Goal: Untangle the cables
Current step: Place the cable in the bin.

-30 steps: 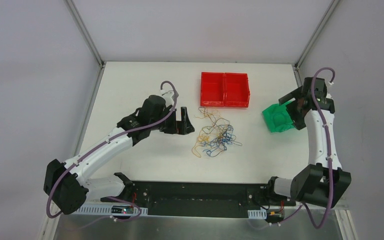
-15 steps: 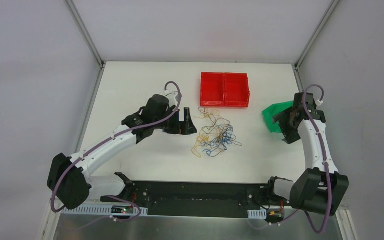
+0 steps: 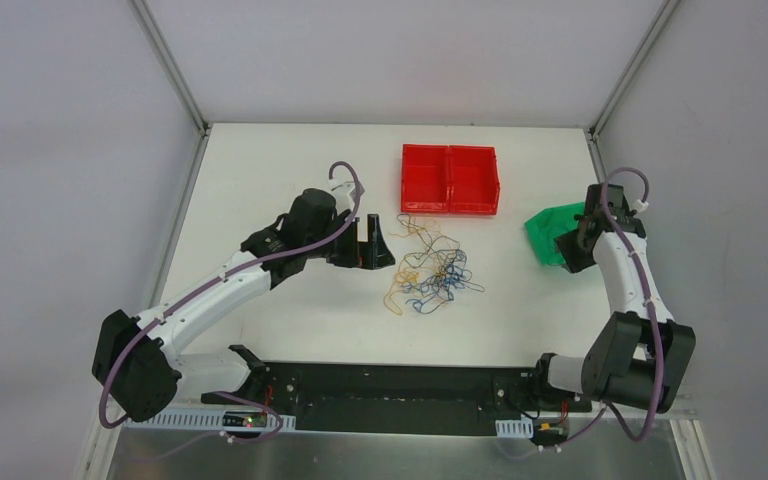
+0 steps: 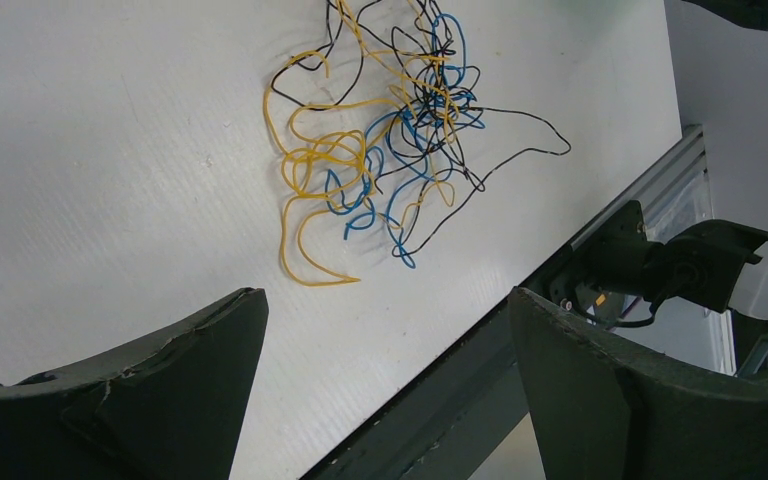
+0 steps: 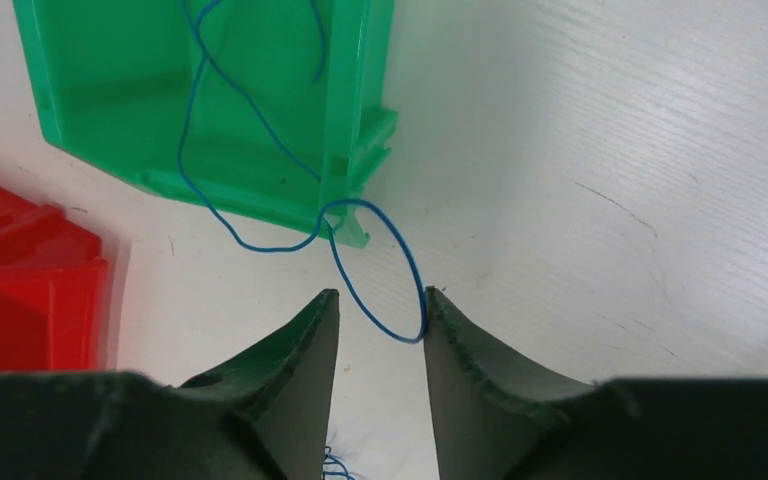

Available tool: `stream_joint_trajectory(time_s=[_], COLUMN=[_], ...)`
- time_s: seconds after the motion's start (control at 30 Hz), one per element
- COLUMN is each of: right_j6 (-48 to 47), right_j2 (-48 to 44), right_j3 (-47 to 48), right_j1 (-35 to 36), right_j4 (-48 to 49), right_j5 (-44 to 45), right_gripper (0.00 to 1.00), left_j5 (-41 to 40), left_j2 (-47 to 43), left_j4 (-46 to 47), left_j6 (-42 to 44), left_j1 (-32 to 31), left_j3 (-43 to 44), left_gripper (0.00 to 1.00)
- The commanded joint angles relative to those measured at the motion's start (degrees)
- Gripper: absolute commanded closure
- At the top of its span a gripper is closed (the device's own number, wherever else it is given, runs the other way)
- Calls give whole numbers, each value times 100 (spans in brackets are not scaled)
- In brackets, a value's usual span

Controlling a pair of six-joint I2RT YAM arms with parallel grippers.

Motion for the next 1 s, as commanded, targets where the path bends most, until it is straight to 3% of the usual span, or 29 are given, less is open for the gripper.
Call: stream_joint_trajectory(time_s=[0.0,0.07,0.17,0.4,0.6,0.97], right_j6=[90,70,37,63,181,408], right_j2=[202,308,413,721,1695,3349], right_j3=[301,377,431,885,1552,1828], right_j1=[-87,-113,-178,-348,-549,-550], right_j4=[221,238,327,331,294,789], right_j5=[119,96,-65,-45,-138,-68], right_gripper=[65,73,100,100,100,100], left_j5=[56,51,70,79,140,88], left_j2=[-103,-81,-59,-23,69,1], left_j4=[124,124,127,127,129,124], left_j6=[142,137,125,116,107,98], left_j1=[-63,-64,-65,-62,-65,-65], left_j3=[79,95,114,137,196,104], left_gripper=[7,7,7,7,7,7])
